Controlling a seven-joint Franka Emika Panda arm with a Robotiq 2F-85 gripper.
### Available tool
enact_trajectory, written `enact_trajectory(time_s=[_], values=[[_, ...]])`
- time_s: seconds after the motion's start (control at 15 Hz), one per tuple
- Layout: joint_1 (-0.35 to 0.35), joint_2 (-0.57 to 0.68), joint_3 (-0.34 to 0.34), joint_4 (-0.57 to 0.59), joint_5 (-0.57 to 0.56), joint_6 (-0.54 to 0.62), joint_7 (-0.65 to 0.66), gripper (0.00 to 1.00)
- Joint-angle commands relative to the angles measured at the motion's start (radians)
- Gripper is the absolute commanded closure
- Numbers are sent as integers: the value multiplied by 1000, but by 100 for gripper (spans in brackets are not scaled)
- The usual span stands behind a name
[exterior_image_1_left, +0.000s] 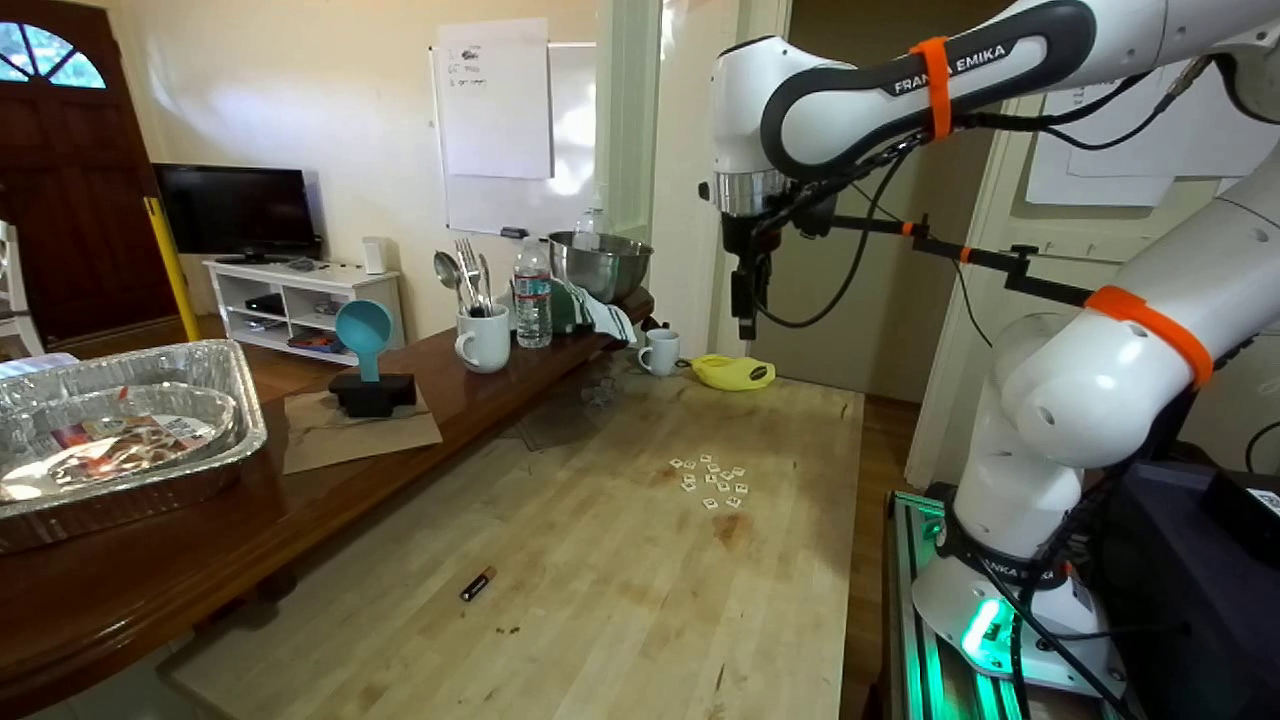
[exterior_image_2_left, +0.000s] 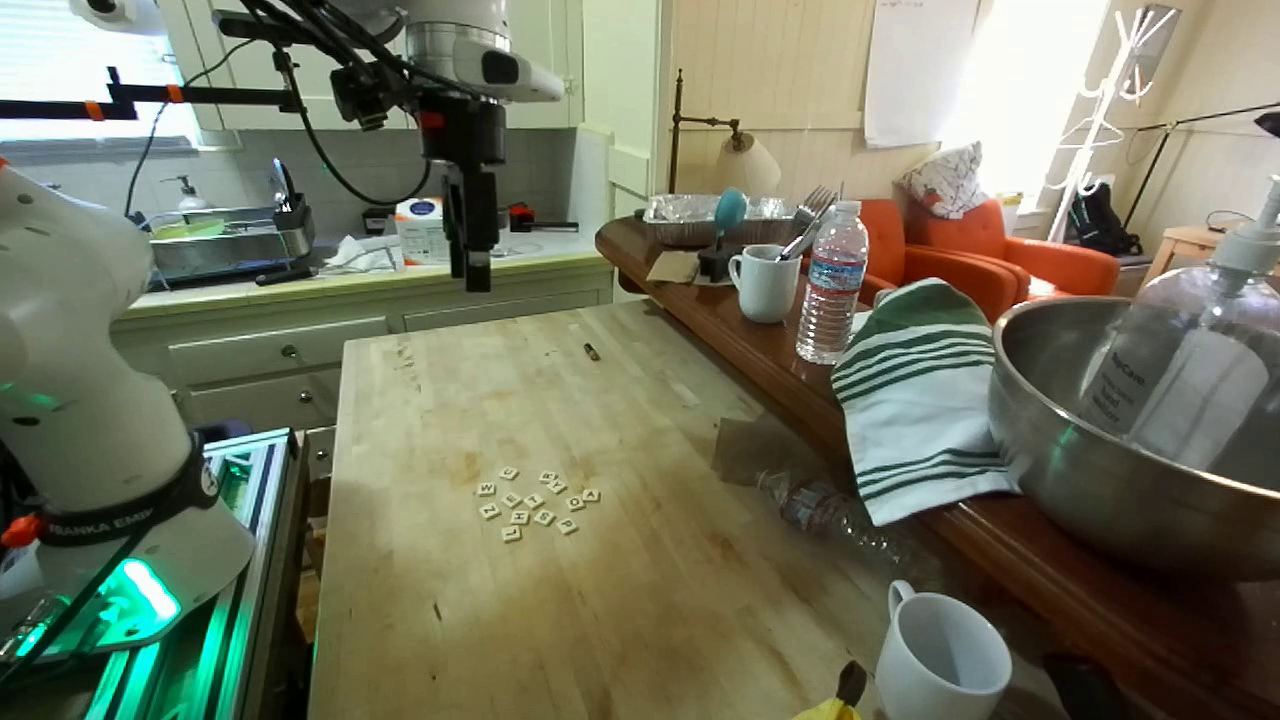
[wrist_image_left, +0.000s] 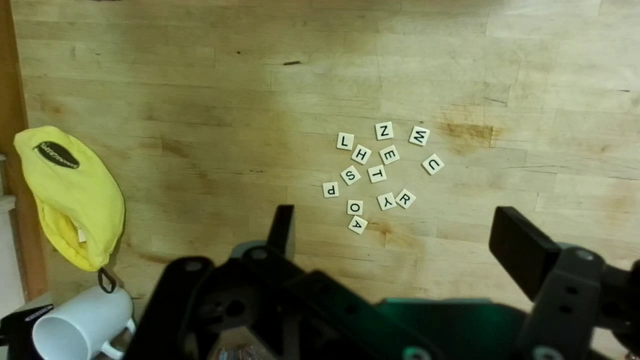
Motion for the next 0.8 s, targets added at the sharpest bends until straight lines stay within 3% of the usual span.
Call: enact_trajectory(time_s=[0.0,0.4,0.73], values=[[17,1,-10,2,-5,-2,5,0],[19,1,-10,2,-5,-2,5,0],[67,-15,-26,-48,62,143,-18,0]])
